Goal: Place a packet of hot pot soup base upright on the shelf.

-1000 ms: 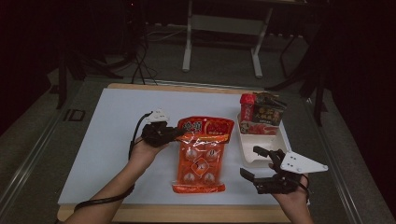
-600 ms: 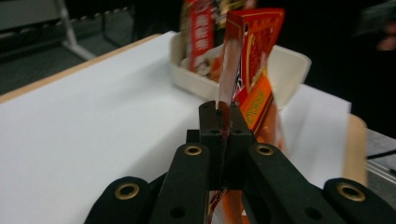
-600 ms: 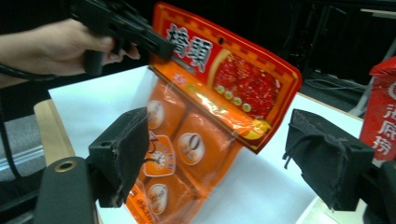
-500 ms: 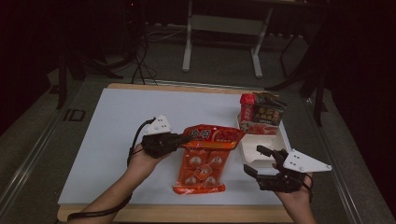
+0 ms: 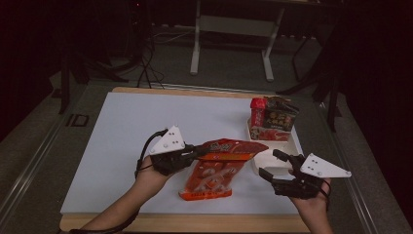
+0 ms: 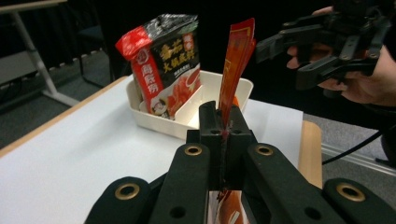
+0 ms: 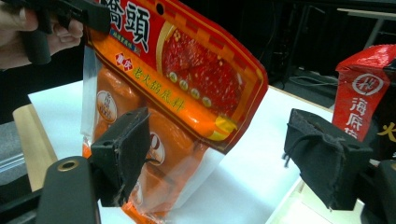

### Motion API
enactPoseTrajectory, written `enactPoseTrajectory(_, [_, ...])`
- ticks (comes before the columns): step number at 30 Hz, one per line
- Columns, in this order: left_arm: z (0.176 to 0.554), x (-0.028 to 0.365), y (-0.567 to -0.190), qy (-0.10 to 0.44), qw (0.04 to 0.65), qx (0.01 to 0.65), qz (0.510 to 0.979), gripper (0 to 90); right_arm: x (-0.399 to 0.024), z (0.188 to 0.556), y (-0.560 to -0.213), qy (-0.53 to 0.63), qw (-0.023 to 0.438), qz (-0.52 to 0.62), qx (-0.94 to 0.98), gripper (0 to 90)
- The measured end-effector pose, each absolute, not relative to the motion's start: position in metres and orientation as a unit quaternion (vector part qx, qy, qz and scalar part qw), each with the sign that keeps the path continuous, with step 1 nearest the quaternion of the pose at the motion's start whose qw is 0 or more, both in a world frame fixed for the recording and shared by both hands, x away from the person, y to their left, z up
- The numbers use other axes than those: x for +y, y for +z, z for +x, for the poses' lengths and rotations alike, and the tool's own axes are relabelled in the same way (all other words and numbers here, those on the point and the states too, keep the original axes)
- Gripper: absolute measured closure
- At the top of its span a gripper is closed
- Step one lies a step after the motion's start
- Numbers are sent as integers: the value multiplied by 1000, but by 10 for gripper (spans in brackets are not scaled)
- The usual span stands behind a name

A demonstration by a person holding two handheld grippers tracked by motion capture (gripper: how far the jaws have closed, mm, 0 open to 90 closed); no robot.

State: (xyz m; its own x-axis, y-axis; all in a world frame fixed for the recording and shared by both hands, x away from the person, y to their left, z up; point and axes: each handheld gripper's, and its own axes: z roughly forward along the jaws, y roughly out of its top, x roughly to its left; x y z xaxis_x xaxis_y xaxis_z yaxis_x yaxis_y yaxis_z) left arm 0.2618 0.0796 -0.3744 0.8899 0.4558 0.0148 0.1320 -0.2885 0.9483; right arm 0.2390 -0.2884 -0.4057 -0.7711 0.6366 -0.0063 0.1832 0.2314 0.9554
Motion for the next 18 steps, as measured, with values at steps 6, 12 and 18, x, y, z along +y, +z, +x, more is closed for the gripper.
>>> enactPoseTrajectory(6, [259,83,-365,135,586,159,783,900,-289,241,-406,557,199,275,758,226])
enactPoseTrajectory(12, [259,85,-359,116,604,147,775,900,-285,246,-406,558,188,271,761,222])
enactPoseTrajectory(18, [257,87,-352,108,627,140,758,900,-280,254,-404,567,178,263,760,204])
